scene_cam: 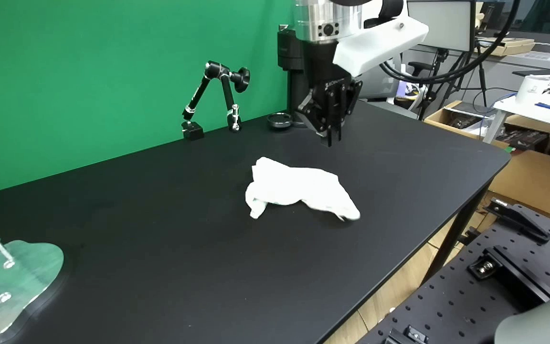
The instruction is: Put the cloth on the table
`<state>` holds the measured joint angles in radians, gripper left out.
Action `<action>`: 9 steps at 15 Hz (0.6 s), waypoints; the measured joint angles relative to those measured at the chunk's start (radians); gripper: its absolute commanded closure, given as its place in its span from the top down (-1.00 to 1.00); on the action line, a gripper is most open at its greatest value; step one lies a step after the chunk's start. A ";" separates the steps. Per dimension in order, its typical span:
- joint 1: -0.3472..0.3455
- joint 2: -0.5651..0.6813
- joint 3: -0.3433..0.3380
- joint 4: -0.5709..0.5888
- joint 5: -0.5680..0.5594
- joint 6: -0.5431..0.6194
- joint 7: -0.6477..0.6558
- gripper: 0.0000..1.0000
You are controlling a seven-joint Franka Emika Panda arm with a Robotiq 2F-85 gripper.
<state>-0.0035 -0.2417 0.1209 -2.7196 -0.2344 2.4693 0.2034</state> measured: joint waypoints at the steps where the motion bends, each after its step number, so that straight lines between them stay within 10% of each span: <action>1: -0.003 -0.001 -0.001 0.000 0.000 0.000 0.000 0.20; 9: 0.009 -0.044 0.000 0.008 0.028 -0.068 -0.043 1.00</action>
<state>0.0054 -0.2859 0.1214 -2.7115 -0.2061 2.4012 0.1599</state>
